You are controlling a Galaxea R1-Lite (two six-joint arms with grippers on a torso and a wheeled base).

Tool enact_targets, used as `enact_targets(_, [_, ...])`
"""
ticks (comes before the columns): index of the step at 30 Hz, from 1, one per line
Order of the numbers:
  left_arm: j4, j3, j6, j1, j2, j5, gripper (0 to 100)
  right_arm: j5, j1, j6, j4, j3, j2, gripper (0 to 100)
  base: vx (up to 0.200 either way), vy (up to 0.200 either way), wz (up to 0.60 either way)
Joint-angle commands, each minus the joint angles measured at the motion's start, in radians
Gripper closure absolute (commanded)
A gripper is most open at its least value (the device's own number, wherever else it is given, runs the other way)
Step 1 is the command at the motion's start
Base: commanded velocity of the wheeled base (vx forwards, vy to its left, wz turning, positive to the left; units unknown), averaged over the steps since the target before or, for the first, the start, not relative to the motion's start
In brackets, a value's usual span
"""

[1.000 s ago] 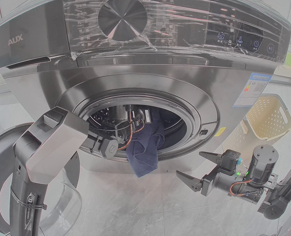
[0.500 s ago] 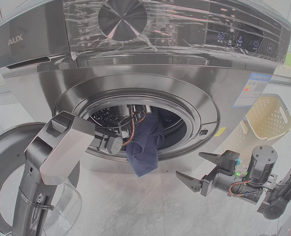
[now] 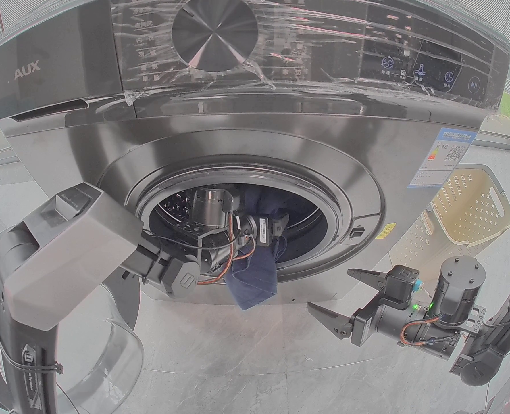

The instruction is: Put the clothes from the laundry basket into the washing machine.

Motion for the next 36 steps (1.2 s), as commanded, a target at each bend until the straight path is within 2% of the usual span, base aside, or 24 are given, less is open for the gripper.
enact_targets(1, [0.005,0.117,0.028,-0.019,-0.059,-0.023,0,0.000,0.001,0.000,-0.001,0.000,0.000,0,0.000,0.000,0.00])
enact_targets(8, [-0.054,0.121,0.033,-0.014,0.016,-0.046,0,0.000,0.001,0.000,-0.001,0.000,-0.001,0,0.000,0.000,0.00])
enact_targets(15, [-0.077,0.121,0.046,-0.016,0.068,-0.044,0,0.000,0.001,0.000,-0.001,-0.001,-0.003,0,0.000,0.000,0.00])
enact_targets(16, [-0.077,0.120,0.053,-0.014,0.076,-0.044,100,0.000,0.001,0.000,-0.001,-0.001,-0.003,0,0.000,0.000,0.00])
enact_targets(27, [-0.124,0.009,0.046,0.015,0.102,-0.027,100,-0.001,0.001,0.000,-0.001,-0.003,-0.004,0,0.000,0.000,0.00])
enact_targets(36, [-0.255,-0.316,0.014,0.081,0.223,0.118,100,-0.003,0.004,0.000,-0.001,-0.003,-0.003,0,0.000,0.000,0.00])
